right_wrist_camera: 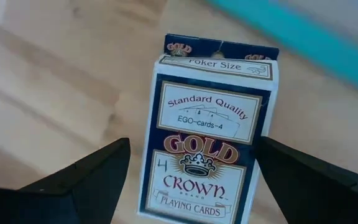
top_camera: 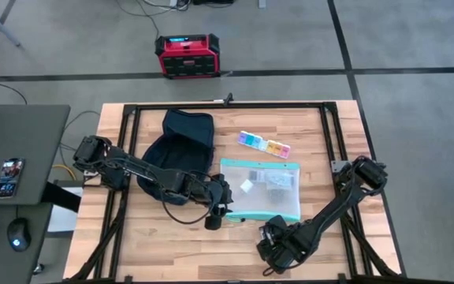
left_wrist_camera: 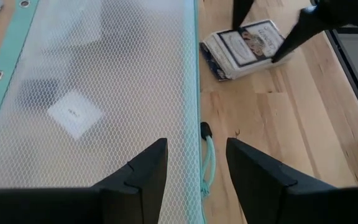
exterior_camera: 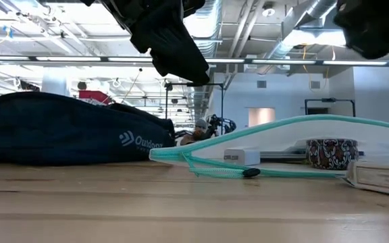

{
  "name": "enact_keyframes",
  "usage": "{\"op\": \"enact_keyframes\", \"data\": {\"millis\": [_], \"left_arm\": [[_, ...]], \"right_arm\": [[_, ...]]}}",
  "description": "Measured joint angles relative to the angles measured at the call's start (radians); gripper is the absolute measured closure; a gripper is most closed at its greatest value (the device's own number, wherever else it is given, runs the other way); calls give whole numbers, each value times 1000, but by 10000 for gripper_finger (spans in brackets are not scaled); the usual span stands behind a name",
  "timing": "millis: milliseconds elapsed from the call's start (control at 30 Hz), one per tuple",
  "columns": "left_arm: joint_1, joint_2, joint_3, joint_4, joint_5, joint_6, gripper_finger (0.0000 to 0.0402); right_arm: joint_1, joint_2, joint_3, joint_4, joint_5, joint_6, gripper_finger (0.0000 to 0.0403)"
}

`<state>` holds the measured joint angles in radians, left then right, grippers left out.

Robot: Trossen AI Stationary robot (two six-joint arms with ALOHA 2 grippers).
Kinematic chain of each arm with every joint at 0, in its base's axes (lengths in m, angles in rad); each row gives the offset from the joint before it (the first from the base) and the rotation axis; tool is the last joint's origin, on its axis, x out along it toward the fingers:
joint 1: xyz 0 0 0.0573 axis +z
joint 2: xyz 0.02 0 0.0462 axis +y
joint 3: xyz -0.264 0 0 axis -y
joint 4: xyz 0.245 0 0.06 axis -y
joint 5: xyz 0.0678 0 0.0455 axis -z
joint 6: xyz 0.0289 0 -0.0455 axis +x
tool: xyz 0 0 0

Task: Unpack backpack
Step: Remove the game card from the zip bag

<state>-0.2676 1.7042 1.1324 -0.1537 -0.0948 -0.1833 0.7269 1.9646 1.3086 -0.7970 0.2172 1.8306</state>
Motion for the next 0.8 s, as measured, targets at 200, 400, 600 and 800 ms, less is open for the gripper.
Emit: {"op": "enact_keyframes", "data": {"millis": [200,400,600,800], "left_arm": [[1,0,0,0,0,0,252],[1,0,0,-13,0,0,252],[2,0,0,-16,0,0,252],[1,0,0,-15,0,0,252]], "right_arm": [[-23,7,-2,-86,-27,-2,76],[-34,7,7,-86,-43,-31,83],[-35,22,9,-72,-91,-58,103],[-36,19,11,-39,-90,-58,224]]}}
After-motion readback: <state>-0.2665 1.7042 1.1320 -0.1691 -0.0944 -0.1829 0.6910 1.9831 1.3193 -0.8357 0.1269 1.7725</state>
